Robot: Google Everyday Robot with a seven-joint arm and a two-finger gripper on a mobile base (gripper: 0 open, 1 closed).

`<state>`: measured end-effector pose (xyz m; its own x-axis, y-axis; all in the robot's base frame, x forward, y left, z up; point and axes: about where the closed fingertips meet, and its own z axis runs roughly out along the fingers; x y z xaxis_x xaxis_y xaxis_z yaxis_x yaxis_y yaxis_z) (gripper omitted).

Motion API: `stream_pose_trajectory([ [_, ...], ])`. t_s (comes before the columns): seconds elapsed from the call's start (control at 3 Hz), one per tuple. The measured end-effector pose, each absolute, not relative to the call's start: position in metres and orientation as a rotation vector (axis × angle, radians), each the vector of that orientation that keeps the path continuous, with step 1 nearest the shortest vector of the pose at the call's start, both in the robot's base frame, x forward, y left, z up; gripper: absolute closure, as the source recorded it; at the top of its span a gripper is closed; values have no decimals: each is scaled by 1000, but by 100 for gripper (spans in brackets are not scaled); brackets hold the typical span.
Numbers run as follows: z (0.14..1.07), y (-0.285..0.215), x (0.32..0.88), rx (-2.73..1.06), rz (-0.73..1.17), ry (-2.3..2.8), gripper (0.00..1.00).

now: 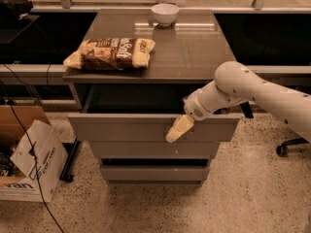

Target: Open top drawer

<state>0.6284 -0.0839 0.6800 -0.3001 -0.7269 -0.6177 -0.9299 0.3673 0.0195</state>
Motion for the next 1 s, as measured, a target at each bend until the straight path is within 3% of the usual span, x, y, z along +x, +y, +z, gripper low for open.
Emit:
stream_pose_trajectory([
  [0.33,673,-89,618,-1422,532,2158,0],
  [1.0,666,-97,586,-1405,582,2233,49],
])
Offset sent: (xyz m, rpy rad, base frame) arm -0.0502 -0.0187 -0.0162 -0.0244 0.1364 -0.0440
